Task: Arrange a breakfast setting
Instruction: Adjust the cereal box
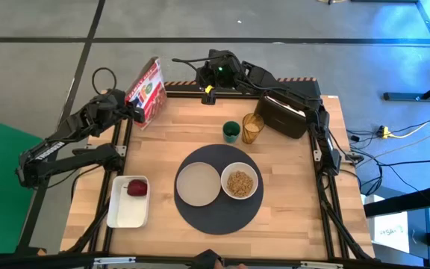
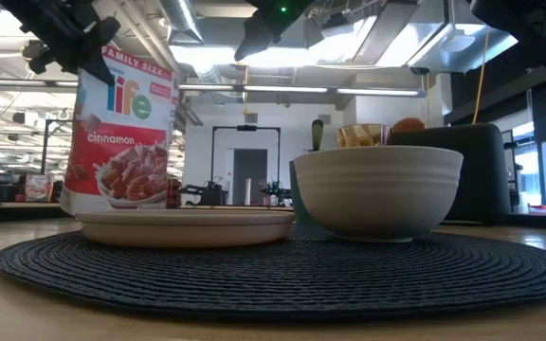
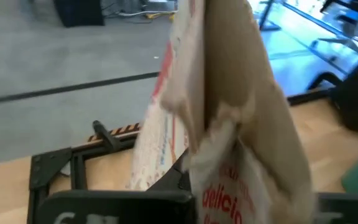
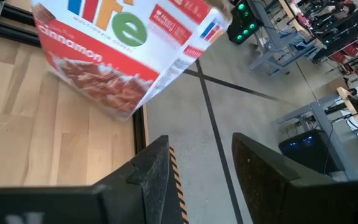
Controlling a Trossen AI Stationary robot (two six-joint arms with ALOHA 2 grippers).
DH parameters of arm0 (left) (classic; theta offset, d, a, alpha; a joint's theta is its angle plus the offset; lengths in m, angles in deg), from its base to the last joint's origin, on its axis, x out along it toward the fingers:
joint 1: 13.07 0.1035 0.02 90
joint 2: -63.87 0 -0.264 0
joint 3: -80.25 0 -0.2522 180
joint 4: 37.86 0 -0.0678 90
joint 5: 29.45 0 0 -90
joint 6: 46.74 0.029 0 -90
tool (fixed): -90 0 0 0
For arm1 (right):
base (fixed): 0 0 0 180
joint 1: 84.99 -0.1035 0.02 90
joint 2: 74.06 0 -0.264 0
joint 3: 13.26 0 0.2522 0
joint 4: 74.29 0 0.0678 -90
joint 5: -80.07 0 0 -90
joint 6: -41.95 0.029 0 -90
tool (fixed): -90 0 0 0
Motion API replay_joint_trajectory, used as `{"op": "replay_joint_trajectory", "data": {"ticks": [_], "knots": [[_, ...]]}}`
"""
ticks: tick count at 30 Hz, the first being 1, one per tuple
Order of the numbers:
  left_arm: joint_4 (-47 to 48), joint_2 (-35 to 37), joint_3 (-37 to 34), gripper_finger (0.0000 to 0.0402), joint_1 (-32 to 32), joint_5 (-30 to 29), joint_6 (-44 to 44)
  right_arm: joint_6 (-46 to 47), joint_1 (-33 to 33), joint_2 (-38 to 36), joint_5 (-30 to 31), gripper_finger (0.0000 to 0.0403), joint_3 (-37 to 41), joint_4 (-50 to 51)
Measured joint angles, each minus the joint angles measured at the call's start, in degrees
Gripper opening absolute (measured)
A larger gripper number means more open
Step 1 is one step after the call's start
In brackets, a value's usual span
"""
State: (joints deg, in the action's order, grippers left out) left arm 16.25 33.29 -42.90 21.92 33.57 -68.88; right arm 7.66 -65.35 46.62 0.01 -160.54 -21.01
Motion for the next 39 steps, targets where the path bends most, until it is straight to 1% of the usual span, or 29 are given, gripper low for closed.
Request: {"op": "replay_joint_trajectory", "data": {"ticks": [10,15,19,28,33,39], "knots": [[5.1,4.0,0.4,0.0005,-0.1,-0.3,1.6,1.7,-0.1,0.0,-0.4,0.0166,0.0,0.0],[4.7,4.0,0.4,0.0021,0.0,3.5,1.8,2.4,-0.1,0.0,-0.5,0.0166,0.0,0.0],[4.7,4.0,0.4,0.0040,0.0,5.6,1.9,2.5,-0.1,0.0,-0.5,0.0166,0.0,0.0],[4.7,4.0,0.4,0.0095,0.0,7.8,1.8,4.3,-0.2,0.0,-0.5,0.0166,0.0,0.0],[1.8,4.0,0.4,0.0125,0.0,9.9,1.8,4.3,-0.2,0.0,-0.5,0.0166,0.0,0.0],[-0.4,4.0,0.4,0.0160,0.0,10.2,1.8,4.3,-0.2,0.0,-0.5,0.0166,0.0,0.0]]}}
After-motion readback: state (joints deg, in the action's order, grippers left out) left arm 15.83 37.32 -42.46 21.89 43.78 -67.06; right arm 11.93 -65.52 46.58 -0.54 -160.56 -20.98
